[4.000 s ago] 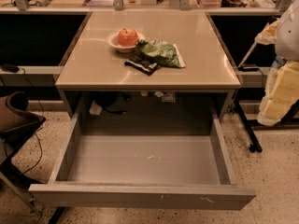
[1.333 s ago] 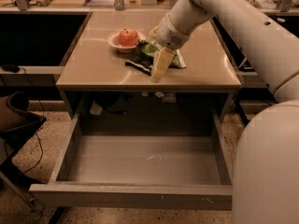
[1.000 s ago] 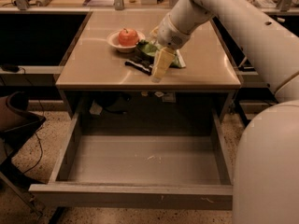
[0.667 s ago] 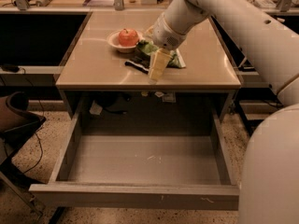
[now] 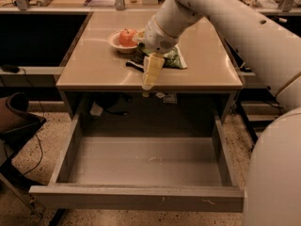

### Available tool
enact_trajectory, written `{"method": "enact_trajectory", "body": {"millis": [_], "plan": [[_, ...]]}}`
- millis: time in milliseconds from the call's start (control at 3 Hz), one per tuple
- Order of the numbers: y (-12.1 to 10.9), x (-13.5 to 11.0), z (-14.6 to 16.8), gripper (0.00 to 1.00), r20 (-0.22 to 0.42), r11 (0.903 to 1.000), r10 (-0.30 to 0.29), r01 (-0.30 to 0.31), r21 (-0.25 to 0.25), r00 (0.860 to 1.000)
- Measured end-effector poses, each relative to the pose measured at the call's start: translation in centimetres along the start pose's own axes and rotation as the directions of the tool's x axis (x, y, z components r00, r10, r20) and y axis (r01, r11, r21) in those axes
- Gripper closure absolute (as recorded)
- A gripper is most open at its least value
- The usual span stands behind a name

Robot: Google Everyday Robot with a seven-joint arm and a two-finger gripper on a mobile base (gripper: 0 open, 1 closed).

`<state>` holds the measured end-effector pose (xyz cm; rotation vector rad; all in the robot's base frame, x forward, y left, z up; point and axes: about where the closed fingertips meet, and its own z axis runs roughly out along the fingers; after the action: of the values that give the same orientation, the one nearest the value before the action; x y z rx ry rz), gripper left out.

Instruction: Place rxbar chocolate into top drawer

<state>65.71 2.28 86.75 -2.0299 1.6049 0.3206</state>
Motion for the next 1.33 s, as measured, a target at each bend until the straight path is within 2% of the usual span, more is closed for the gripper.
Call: {"method": "enact_trajectory", "body": {"millis": [333, 667, 1000, 1333], "plan": [[-3.1, 4.6, 0.3, 0.0, 0.02, 0.9997, -0.006, 0.007, -0.024, 1.0], [-4.9, 4.8, -1.0, 0.0, 0.032, 0.9997, -0.006, 0.006, 0.022, 0.999], [-4.9, 4.8, -1.0, 0.0, 0.032, 0.9997, -0.007, 0.006, 0.022, 0.999], [-5.1, 1.4, -0.5, 0.0, 0.052, 0.9883, -0.152, 0.151, 0.019, 0.987]]}}
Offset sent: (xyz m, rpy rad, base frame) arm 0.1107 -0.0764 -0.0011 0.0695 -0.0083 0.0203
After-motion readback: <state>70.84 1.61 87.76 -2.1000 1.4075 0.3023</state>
